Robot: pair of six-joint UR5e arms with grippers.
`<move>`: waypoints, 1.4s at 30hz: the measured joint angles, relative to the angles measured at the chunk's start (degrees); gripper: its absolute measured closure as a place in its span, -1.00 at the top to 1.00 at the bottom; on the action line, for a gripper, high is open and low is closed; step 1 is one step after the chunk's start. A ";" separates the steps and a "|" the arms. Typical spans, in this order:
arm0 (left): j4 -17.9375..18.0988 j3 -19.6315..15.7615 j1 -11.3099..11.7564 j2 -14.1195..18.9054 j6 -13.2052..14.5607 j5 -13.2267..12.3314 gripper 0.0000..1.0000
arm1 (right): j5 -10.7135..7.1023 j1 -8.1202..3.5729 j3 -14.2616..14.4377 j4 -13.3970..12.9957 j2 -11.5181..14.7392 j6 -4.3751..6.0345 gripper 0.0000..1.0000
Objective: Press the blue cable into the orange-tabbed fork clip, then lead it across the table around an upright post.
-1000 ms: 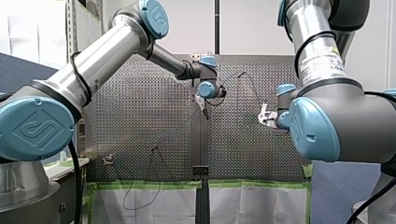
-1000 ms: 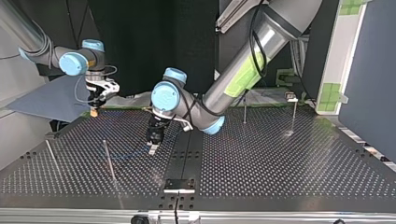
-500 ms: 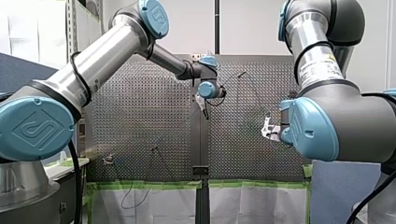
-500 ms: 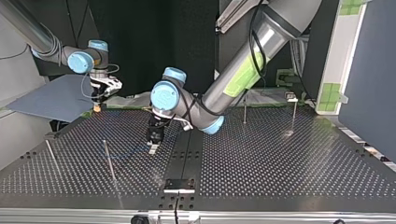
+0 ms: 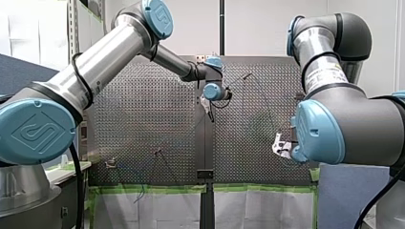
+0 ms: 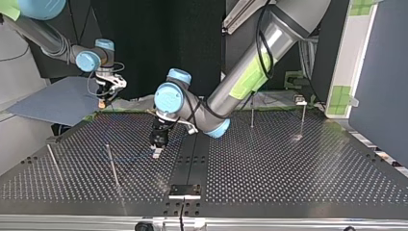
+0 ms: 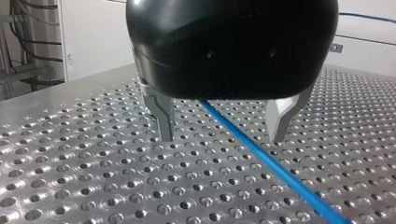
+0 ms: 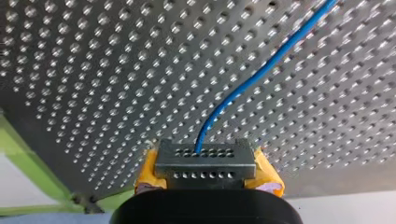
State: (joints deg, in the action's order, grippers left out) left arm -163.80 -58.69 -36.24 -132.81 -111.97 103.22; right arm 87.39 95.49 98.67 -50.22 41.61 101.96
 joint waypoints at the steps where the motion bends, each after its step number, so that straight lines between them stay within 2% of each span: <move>1: -0.02 0.00 0.00 -0.01 0.00 0.00 0.92 | 0.01 -0.19 0.00 -0.34 -0.55 0.19 -1.00; 7: -0.04 0.00 -0.01 0.00 0.00 0.00 0.92 | 0.06 -1.47 -0.01 -1.92 -3.35 1.32 -1.00; 21: -0.17 0.00 -0.01 -0.02 0.00 0.01 0.92 | 0.16 -3.32 -0.05 -2.93 -5.17 3.10 -1.00; 27: -0.24 0.00 0.00 -0.02 0.00 0.09 0.92 | 0.42 -4.24 -0.40 -3.12 -7.43 5.30 -1.00; 31: -0.29 0.00 0.00 -0.01 0.06 0.35 0.92 | 1.50 -4.83 -0.51 -3.14 -8.47 6.79 -1.00; 35: -0.34 0.00 0.00 0.00 0.08 0.42 0.92 | 2.70 -5.33 -0.52 -3.14 -8.78 7.93 -1.00; 42: -0.66 0.00 0.00 0.02 0.09 0.44 0.92 | 3.35 -5.96 -0.50 -3.28 -8.95 9.59 -1.00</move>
State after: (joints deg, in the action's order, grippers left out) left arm -164.46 -58.69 -36.23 -132.79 -111.88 103.66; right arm 90.74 89.53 98.17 -53.49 32.65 111.56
